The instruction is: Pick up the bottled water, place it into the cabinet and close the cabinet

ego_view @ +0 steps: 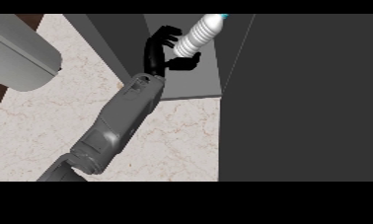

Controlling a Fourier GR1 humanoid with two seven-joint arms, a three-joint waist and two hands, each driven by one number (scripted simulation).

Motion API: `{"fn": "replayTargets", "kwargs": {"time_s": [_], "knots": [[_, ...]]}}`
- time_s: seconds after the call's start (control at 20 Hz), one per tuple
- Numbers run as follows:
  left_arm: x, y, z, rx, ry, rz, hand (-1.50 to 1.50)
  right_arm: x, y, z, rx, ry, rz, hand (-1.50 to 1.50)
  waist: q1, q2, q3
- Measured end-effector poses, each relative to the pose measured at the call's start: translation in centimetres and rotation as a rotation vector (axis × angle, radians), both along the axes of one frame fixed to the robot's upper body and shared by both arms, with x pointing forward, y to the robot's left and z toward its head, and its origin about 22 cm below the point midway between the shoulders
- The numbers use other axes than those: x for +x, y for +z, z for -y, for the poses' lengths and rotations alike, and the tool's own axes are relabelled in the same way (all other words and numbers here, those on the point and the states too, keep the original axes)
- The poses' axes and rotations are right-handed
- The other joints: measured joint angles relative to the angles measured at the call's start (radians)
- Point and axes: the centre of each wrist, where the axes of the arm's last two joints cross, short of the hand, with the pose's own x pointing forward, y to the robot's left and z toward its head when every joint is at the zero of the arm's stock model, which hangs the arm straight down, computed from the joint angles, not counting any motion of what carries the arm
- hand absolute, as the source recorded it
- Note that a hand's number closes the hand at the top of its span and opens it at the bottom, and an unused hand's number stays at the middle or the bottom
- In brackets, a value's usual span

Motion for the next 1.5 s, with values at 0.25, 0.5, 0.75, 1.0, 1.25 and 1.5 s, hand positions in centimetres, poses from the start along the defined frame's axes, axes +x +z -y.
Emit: {"fn": "replayTargets", "kwargs": {"time_s": [0.25, 0.5, 0.75, 1.0, 1.25, 1.5], "knots": [[0.8, 0.3, -0.4, 0.093, 0.079, 0.011, -1.50, -0.1, 0.1, 0.3, -0.004, 0.018, -0.002, -1.50, -0.009, 0.004, -0.001], [1.3, 1.2, -0.4, 0.091, 0.066, 0.063, -1.50, -0.1, 0.0, 0.3, 0.009, 0.030, 0.003, -1.50, -0.013, 0.009, -0.002], [2.0, 4.0, 0.8, -0.099, -0.016, 0.200, 1.50, -0.1, -0.1, 0.2, 0.020, 0.040, 0.001, -1.50, -0.002, 0.006, -0.003], [1.9, 4.4, 1.0, -0.261, -0.151, 0.266, 1.50, -0.2, -0.1, 0.1, 0.027, 0.047, -0.001, -1.50, 0.005, 0.001, -0.003], [1.3, 3.8, 1.1, -0.329, -0.217, 0.280, 1.50, -0.3, -0.1, -0.3, 0.048, 0.048, -0.012, -1.50, 0.013, -0.009, -0.002], [0.0, 3.4, 2.0, -0.412, -0.305, 0.257, 1.50, 0.0, 0.1, -0.5, 0.040, 0.054, -0.015, -1.50, 0.024, -0.016, -0.002]]}}
